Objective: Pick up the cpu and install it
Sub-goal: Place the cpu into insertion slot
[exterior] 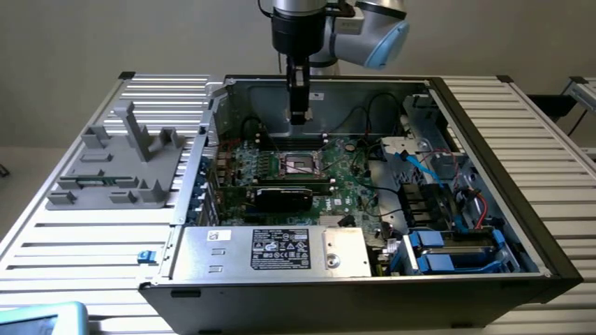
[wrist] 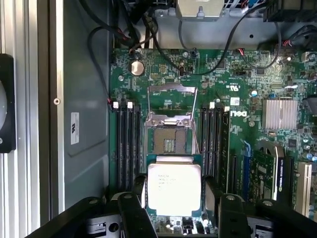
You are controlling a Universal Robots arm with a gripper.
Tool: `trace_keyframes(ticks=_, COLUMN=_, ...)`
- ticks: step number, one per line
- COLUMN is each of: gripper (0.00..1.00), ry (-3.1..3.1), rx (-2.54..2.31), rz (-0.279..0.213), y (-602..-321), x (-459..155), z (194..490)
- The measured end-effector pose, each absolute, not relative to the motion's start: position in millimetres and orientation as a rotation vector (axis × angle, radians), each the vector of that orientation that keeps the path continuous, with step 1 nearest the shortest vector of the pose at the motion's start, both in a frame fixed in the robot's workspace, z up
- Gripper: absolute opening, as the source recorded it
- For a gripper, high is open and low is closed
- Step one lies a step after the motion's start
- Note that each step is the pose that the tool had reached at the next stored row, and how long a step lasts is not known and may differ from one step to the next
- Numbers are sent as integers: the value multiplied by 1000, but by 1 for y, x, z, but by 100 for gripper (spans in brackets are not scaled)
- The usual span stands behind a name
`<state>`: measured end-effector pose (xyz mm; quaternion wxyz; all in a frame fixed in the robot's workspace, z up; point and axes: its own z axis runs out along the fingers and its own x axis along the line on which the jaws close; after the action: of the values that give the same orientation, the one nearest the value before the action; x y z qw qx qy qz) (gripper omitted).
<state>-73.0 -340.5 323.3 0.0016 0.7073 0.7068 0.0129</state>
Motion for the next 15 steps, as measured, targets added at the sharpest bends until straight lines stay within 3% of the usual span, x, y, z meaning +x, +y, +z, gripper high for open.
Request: trace_keyframes(ticks=15, gripper=55, ry=2208, rx=2230, rz=41, y=-348, x=-69, z=296)
